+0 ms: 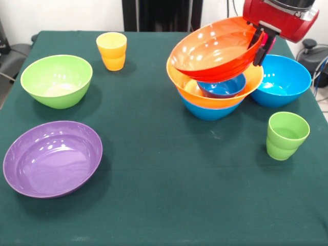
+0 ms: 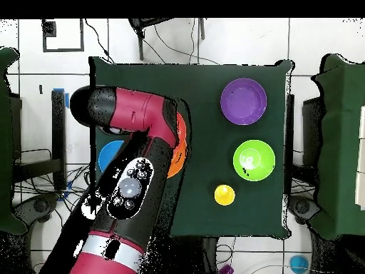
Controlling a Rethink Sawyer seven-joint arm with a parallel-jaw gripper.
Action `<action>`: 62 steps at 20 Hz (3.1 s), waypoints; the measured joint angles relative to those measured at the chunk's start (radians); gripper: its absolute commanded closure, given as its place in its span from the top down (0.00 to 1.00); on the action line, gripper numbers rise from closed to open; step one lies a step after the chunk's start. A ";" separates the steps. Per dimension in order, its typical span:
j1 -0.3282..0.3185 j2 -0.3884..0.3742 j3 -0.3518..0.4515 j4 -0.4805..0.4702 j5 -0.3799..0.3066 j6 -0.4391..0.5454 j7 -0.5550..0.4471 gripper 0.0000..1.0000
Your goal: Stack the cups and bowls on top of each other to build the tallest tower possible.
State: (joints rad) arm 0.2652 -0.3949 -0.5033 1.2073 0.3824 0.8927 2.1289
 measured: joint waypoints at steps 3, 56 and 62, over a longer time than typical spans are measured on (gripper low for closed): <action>0.009 0.000 0.000 0.001 -0.001 0.000 0.000 0.00; 0.095 0.040 0.001 0.109 -0.004 -0.085 0.000 0.00; 0.096 0.040 0.001 0.123 -0.004 -0.085 0.000 0.00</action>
State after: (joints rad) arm 0.3612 -0.3552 -0.5028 1.3303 0.3789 0.8077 2.1289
